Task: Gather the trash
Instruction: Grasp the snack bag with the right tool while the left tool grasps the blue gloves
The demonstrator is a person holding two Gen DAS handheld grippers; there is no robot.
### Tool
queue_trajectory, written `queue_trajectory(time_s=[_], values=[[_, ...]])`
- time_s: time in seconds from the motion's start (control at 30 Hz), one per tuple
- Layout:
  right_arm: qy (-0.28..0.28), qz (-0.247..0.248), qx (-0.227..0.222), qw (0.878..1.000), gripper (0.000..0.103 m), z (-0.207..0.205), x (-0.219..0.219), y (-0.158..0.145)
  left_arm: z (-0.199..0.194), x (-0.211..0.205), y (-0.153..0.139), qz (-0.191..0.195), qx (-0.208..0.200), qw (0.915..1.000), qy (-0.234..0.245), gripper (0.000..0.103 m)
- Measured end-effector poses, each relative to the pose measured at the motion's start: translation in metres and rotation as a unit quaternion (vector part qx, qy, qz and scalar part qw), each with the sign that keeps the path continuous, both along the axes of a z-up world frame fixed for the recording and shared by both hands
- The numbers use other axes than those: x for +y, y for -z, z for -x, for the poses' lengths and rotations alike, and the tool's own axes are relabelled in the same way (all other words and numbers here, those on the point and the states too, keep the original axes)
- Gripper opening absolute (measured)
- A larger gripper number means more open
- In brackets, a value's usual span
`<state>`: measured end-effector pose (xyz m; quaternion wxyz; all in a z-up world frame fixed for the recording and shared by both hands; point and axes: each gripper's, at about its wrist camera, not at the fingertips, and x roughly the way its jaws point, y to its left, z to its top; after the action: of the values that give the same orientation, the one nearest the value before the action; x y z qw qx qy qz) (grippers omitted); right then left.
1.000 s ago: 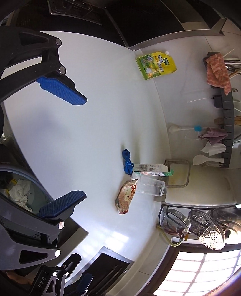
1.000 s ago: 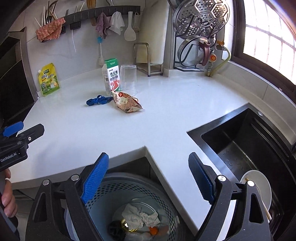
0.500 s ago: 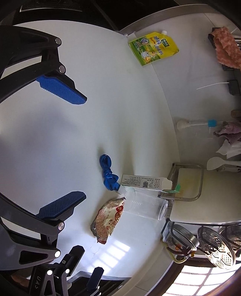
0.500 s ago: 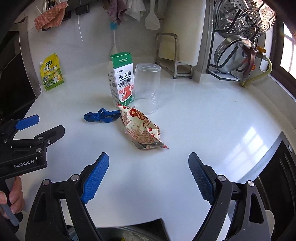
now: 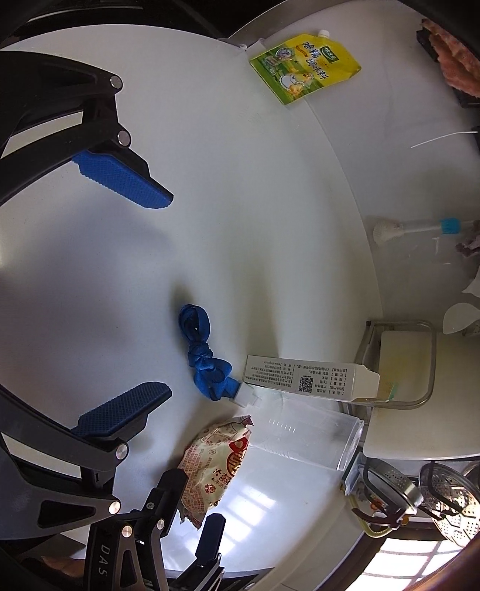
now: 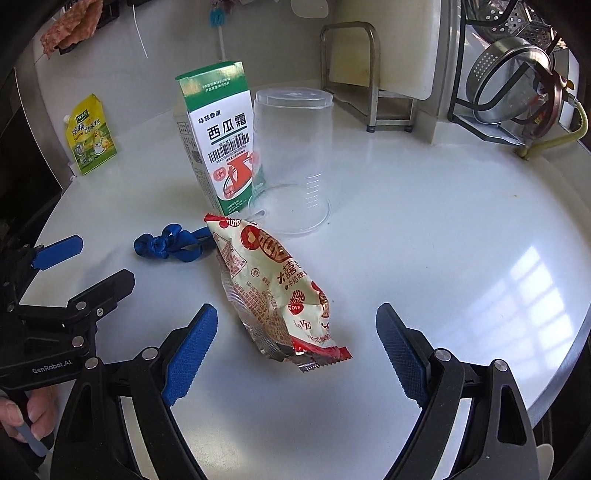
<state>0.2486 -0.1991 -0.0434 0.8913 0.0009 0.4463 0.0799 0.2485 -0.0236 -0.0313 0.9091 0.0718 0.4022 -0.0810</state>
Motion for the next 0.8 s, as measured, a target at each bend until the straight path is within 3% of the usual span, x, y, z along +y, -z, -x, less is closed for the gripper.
queue_trajectory(time_s=[0.27,0.53,0.57,0.67,0.8], values=[[-0.013,0.016,0.015,1.000,0.084,-0.017,0.009,0.011,-0.006,0.005,0.002,0.014,0.010,0.9998,-0.002,0.093],[-0.011,0.047,0.002,0.999,0.082,-0.020,0.018,0.012,-0.009,0.004,0.002,0.015,0.015,0.9998,-0.001,0.093],[-0.012,0.054,-0.002,0.998,0.081,-0.019,0.019,0.011,-0.009,0.003,0.002,0.013,0.015,0.9998,0.000,0.093],[-0.019,0.054,-0.002,0.998,0.062,-0.017,0.021,0.009,-0.009,0.002,0.001,0.013,0.014,0.9998,0.000,0.093],[-0.015,0.061,-0.009,0.998,0.050,-0.014,0.021,0.008,-0.010,-0.003,-0.001,0.011,0.013,0.9998,0.002,0.093]])
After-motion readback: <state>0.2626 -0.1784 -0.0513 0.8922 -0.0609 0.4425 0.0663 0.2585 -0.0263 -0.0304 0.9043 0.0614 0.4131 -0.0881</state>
